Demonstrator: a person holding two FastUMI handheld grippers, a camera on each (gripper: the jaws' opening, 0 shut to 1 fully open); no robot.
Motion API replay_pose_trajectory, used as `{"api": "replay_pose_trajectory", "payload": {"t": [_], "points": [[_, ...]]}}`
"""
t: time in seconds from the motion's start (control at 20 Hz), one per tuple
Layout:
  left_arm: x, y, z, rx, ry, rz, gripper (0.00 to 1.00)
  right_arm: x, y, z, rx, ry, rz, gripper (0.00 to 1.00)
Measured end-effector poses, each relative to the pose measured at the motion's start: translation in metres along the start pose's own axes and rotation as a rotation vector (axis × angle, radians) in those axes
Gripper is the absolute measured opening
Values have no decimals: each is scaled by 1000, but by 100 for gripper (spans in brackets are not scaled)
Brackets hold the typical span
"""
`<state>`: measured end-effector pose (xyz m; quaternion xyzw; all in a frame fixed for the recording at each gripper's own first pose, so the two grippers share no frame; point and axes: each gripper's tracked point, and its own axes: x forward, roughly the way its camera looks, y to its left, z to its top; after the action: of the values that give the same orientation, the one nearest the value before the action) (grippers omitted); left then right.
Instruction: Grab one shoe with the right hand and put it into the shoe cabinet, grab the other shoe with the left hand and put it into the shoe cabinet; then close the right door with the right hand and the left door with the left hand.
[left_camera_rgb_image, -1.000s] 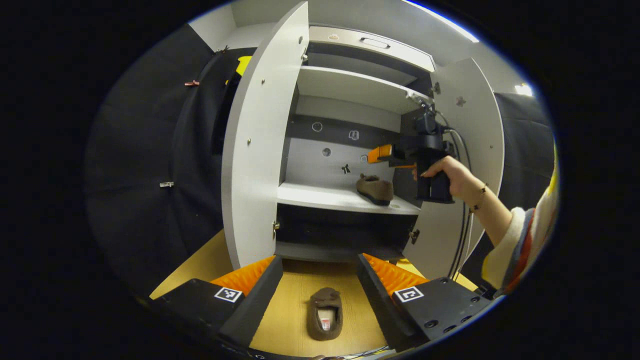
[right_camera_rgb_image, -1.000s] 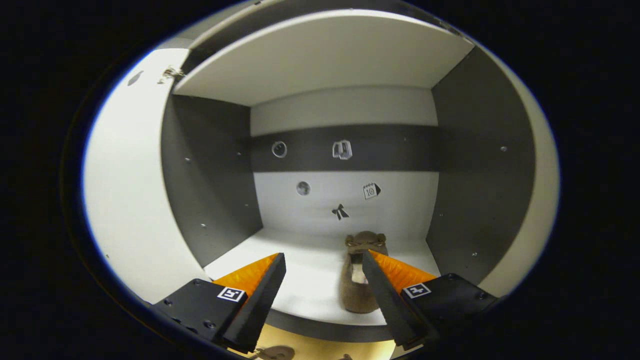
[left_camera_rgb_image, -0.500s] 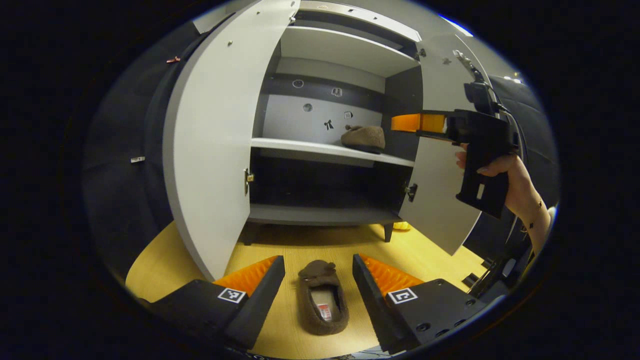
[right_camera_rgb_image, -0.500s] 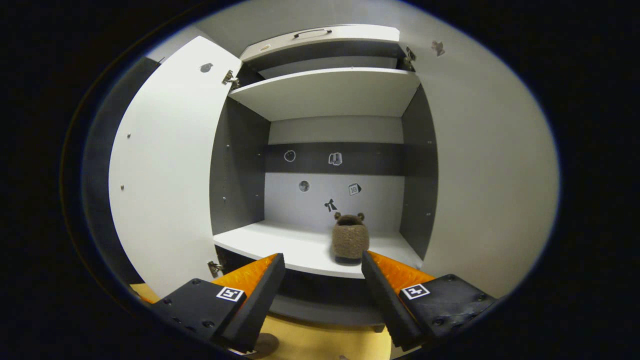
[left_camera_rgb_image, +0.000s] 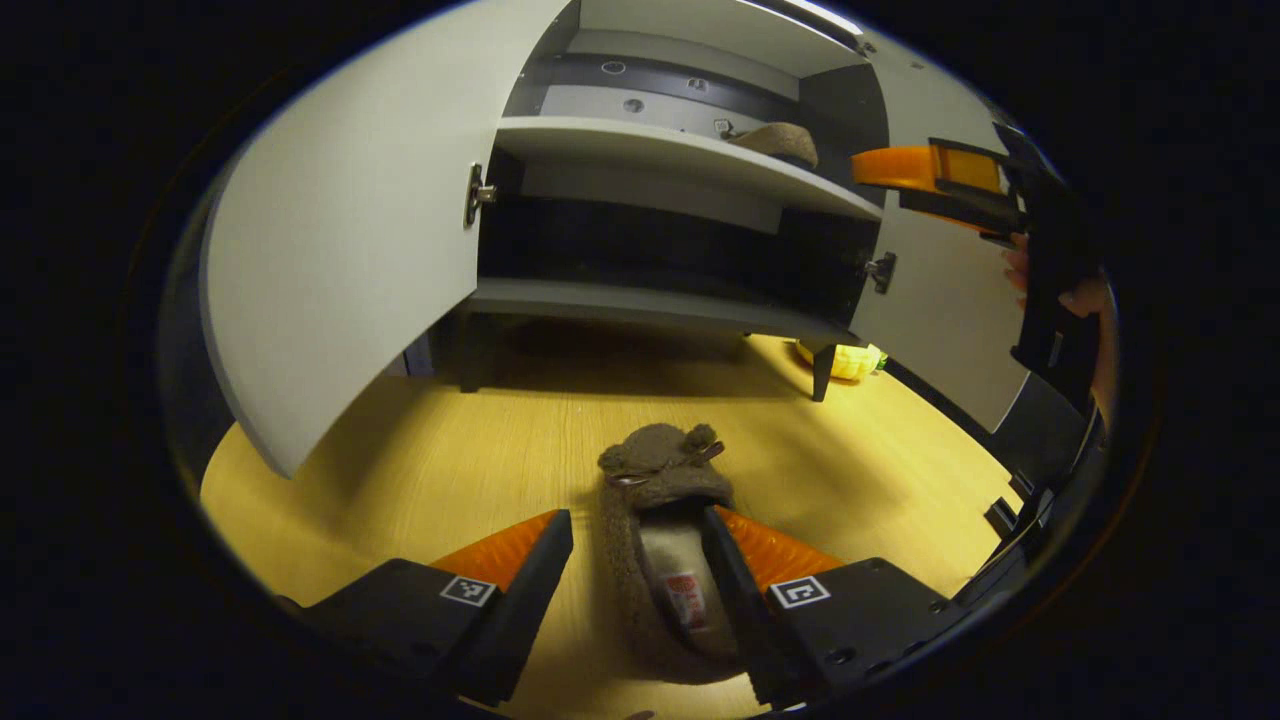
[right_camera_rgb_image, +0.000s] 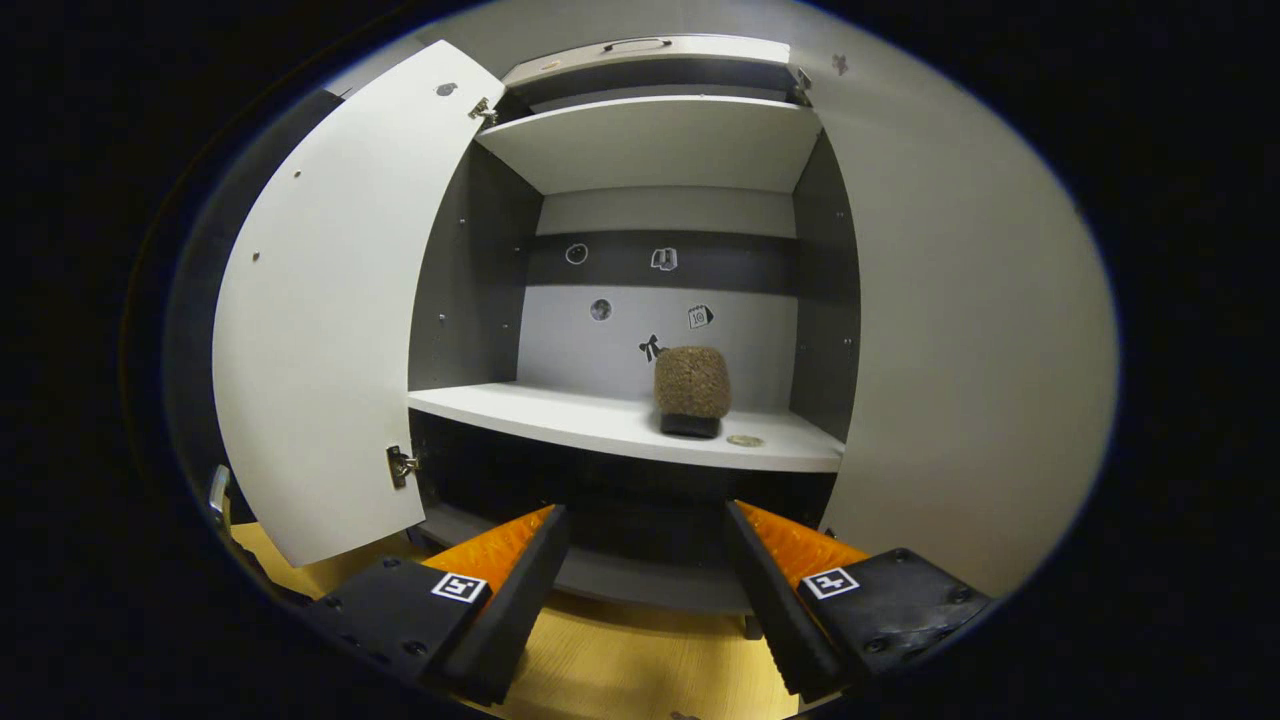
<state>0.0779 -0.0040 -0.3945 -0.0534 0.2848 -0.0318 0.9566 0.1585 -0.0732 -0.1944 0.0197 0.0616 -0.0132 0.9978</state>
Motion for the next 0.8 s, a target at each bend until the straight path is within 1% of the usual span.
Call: {"api": "replay_pose_trajectory", "payload": {"t": [0.1,0.35,0.4,0.5,0.55,0.6,0.7,0.8], "points": [[13,9,-8,15,23,35,79,6,-8,-9,20,27,-10,98],[39,18,-13,7,45,62,72,13,-24,-13,13,28,-32,98],[45,18,-14,13,54,59,69,15,-25,-15,11,32,-30,98],[51,19,-11,21,48,65,56,16,-24,-25,12,55,-21,98],[55,19,-10,27,45,65,59,17,-23,-31,12,69,-15,98],[58,17,-8,36,41,62,52,17,-23,-38,11,85,-11,98],[63,11,-6,60,38,53,44,17,-21,-49,15,112,-4,98],[65,14,-4,109,32,78,30,17,-19,-53,18,119,7,99]]}}
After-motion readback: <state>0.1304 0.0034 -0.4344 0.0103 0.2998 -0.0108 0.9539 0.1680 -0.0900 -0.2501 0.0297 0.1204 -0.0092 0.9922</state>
